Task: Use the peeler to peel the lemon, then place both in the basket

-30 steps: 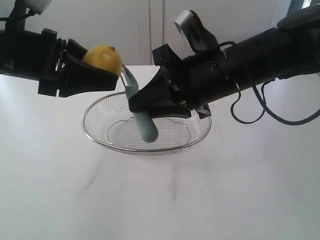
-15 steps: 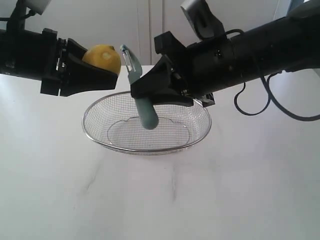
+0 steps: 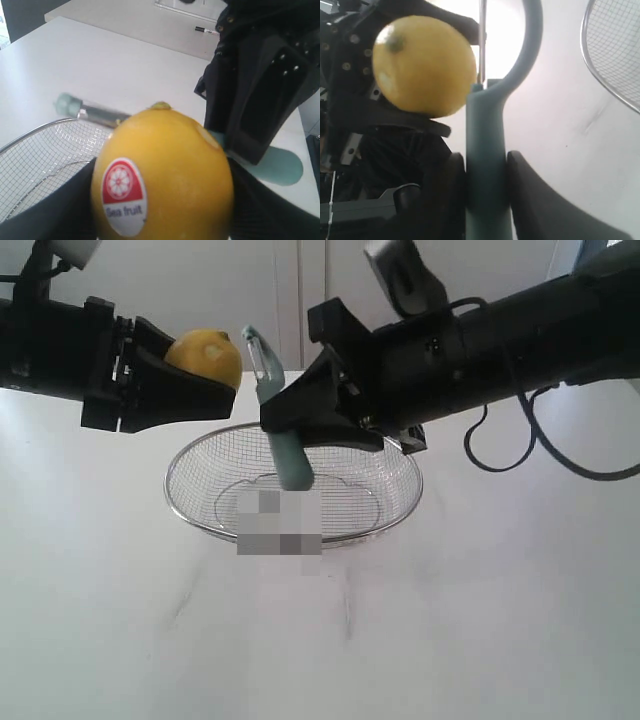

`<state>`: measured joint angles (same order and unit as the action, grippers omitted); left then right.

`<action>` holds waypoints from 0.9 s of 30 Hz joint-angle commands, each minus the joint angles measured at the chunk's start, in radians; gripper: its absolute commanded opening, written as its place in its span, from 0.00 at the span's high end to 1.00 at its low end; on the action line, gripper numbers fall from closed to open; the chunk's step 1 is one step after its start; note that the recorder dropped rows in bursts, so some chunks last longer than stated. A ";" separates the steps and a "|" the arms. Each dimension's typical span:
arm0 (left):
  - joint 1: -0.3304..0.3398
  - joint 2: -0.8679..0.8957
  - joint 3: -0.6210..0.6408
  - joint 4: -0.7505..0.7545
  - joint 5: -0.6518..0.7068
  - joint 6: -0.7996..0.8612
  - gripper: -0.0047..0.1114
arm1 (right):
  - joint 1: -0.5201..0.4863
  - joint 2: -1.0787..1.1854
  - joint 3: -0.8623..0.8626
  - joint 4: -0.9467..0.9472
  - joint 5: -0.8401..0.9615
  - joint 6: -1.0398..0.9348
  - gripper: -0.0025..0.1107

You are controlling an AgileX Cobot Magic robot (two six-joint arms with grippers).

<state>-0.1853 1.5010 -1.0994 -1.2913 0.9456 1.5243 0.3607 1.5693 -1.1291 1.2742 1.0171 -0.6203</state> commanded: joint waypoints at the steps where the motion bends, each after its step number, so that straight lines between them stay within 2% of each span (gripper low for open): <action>1: 0.005 -0.005 -0.007 -0.030 0.016 -0.002 0.96 | -0.001 0.038 0.004 0.017 0.053 -0.010 0.98; 12: 0.005 -0.005 -0.007 -0.030 0.016 -0.002 0.96 | -0.001 0.040 0.004 0.015 0.113 -0.014 0.98; 27: 0.005 -0.005 -0.007 -0.030 0.020 -0.002 0.96 | -0.001 -0.032 0.004 0.030 0.044 -0.012 0.98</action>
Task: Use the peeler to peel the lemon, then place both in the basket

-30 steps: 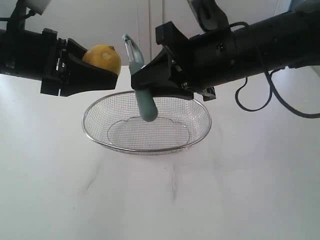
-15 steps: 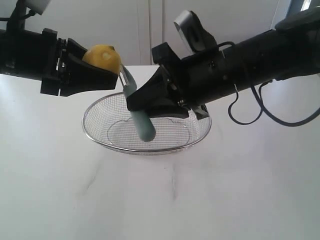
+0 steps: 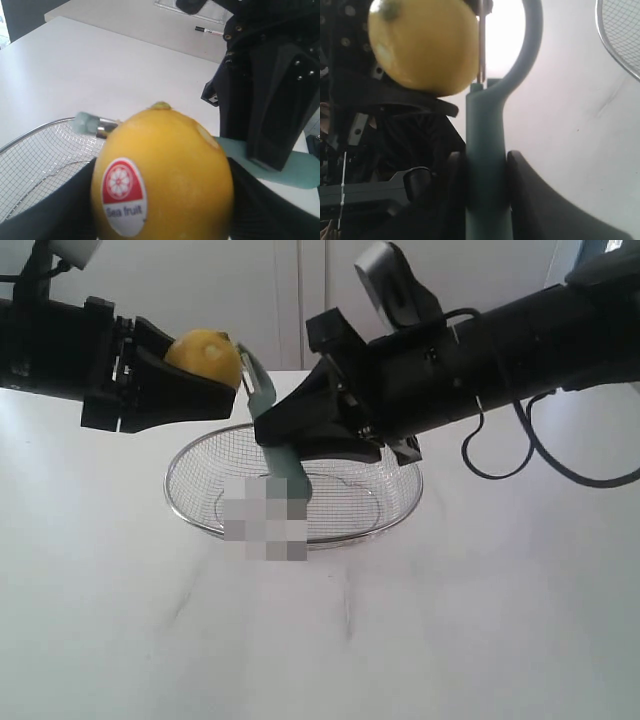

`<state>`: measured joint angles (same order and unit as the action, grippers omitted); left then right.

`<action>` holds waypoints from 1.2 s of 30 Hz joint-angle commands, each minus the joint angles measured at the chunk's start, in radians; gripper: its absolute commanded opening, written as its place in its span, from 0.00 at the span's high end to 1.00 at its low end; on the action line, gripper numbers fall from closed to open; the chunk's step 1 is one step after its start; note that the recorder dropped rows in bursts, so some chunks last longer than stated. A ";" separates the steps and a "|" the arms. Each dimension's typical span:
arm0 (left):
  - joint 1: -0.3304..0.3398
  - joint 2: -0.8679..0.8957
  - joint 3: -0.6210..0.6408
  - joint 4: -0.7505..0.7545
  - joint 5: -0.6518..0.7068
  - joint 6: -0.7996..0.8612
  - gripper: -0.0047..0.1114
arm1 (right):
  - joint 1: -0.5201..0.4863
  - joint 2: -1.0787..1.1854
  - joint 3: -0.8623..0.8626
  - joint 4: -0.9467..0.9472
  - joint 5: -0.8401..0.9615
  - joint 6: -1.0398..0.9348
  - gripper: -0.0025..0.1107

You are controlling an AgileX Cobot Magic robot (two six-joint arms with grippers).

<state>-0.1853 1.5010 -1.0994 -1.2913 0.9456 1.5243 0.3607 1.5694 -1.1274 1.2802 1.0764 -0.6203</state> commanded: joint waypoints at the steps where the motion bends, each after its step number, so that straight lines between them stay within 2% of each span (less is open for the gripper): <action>1: 0.005 -0.005 -0.007 -0.030 0.020 -0.002 0.96 | -0.001 -0.042 0.002 0.024 -0.017 -0.012 0.98; 25: 0.005 -0.005 -0.007 -0.030 0.020 -0.002 0.96 | -0.001 -0.052 0.002 -0.045 -0.081 0.001 0.98; 36: 0.005 -0.005 -0.007 -0.030 0.016 -0.002 0.96 | -0.001 0.037 0.002 -0.011 0.002 -0.001 0.98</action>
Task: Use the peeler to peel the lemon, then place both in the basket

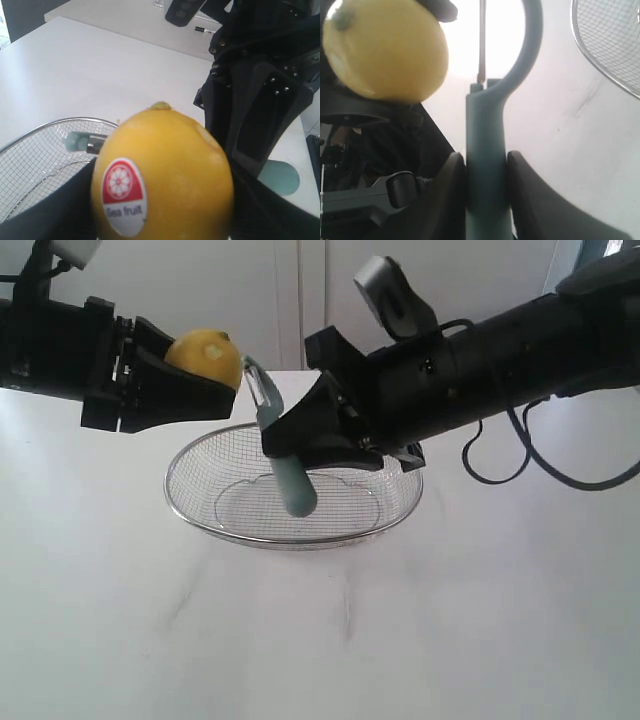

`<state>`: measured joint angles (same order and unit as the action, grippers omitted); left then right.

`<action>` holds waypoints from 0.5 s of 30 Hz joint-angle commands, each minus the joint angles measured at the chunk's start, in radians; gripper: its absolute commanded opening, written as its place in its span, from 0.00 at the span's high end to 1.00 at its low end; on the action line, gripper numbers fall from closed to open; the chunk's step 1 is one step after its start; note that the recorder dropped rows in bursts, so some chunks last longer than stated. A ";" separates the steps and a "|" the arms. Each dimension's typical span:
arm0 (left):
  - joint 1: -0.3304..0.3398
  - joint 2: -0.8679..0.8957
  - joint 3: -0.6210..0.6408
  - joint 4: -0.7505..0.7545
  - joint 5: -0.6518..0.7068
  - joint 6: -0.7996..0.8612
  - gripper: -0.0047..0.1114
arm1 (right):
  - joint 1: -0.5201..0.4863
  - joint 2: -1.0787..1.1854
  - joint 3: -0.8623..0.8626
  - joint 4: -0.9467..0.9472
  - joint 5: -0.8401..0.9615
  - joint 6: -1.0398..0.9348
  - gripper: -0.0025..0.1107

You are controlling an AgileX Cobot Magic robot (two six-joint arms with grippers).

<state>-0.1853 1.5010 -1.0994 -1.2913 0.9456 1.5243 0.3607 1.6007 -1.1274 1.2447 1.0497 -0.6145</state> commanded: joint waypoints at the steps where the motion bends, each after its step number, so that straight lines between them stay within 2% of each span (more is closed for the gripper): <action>1: 0.005 -0.005 -0.007 -0.030 0.016 -0.002 0.96 | -0.001 0.006 0.002 0.027 0.031 -0.008 0.98; 7: 0.005 -0.005 -0.007 -0.030 0.016 -0.002 0.96 | -0.001 0.006 0.002 0.076 0.090 -0.039 0.98; 15: 0.005 -0.005 -0.007 -0.030 0.016 -0.002 0.96 | -0.001 0.006 0.002 0.112 0.062 -0.039 0.98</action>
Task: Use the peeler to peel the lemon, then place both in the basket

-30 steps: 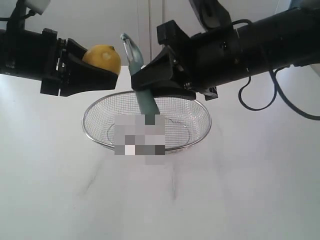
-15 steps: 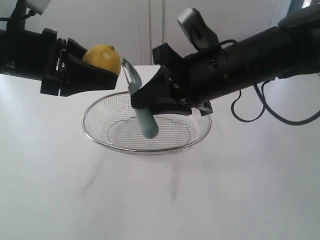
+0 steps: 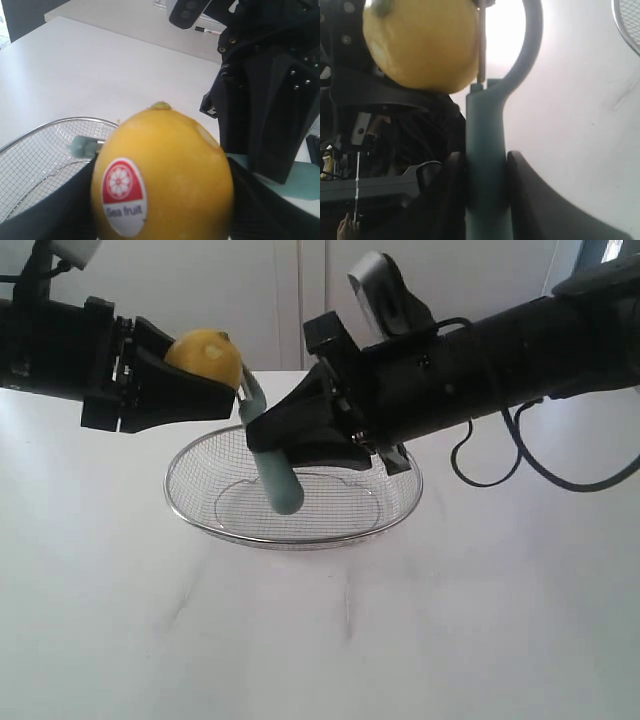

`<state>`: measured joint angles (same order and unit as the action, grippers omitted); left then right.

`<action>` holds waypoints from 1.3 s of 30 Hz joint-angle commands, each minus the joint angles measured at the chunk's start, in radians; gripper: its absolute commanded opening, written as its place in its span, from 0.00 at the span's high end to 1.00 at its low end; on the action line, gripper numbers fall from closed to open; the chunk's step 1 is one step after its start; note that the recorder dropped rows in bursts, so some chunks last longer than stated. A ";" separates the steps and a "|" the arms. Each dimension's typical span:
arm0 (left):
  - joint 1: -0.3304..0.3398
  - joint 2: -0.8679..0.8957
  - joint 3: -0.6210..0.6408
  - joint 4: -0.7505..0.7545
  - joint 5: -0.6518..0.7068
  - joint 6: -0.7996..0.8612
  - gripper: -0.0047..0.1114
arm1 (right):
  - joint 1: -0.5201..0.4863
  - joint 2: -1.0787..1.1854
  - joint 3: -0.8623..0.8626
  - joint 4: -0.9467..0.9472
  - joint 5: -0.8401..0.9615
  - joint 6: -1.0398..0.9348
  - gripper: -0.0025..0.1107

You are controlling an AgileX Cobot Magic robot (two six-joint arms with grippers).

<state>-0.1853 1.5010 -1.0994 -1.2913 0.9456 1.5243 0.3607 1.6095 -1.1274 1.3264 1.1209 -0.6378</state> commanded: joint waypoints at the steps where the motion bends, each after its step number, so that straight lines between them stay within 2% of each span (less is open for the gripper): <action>1: 0.005 -0.005 -0.007 -0.030 0.016 -0.002 0.96 | -0.001 -0.005 0.002 0.031 -0.014 -0.016 0.98; 17: 0.005 -0.005 -0.007 -0.030 0.020 -0.002 0.96 | -0.003 -0.112 0.002 0.020 -0.062 -0.016 0.98; 25: 0.005 -0.005 -0.007 -0.030 0.020 -0.002 0.96 | -0.003 -0.112 0.002 -0.149 -0.136 0.068 0.98; 33: 0.005 -0.005 -0.007 -0.030 0.020 -0.002 0.96 | -0.003 -0.084 0.002 -0.156 -0.133 0.068 0.98; 39: 0.005 -0.005 -0.007 -0.030 0.018 -0.002 0.96 | -0.001 -0.035 0.002 -0.119 -0.062 0.066 0.98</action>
<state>-0.1853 1.5010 -1.0994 -1.2913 0.9456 1.5243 0.3607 1.5624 -1.1274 1.1685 1.0178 -0.5683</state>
